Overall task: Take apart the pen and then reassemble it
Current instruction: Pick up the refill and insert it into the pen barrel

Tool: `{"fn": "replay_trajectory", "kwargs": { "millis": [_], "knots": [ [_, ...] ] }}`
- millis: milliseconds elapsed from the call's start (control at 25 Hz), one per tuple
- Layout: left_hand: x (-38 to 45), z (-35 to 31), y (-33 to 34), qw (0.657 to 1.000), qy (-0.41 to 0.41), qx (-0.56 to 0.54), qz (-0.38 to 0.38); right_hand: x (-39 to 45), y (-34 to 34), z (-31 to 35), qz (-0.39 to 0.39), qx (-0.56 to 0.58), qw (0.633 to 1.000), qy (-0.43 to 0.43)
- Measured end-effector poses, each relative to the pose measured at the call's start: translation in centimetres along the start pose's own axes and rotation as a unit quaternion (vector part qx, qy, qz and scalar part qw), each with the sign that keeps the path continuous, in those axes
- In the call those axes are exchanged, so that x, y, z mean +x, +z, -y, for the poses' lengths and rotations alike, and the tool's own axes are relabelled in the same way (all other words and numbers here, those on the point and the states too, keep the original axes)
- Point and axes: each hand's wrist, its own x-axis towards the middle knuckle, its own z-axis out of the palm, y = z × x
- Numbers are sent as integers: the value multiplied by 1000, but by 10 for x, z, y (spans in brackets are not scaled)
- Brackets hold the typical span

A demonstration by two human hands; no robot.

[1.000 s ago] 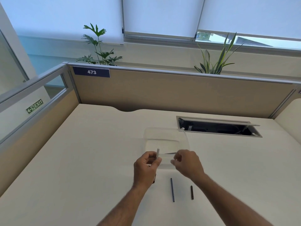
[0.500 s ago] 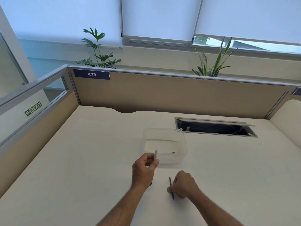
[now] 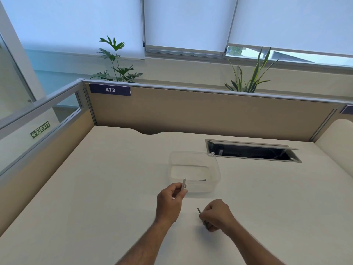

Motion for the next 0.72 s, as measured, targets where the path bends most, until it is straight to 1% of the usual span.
{"fn": "replay_trajectory", "kwargs": {
  "millis": [80,160,240,360,440,480,600,720],
  "knots": [
    [-2,-2,1,1000,2,1,6,-3,-7,4,6,118,993,-16],
    [-3,-2,3,1000,9,10,14,-8,-16,10,5,218,975,-45],
    [-3,-2,6,1000,16,16,21,-13,-23,21,-9,297,951,-87],
    [-5,-3,10,999,28,21,27,-22,-35,39,-57,378,913,-143],
    [-7,-5,12,999,36,22,32,-26,-40,49,-88,404,893,-179],
    [-8,-6,13,998,39,21,34,-29,-41,53,-102,403,888,-196],
    [-9,-6,14,998,44,18,39,-32,-37,59,-137,367,887,-243],
    [-8,-6,14,998,45,19,44,-32,-32,59,-140,353,886,-266]
  ]
}}
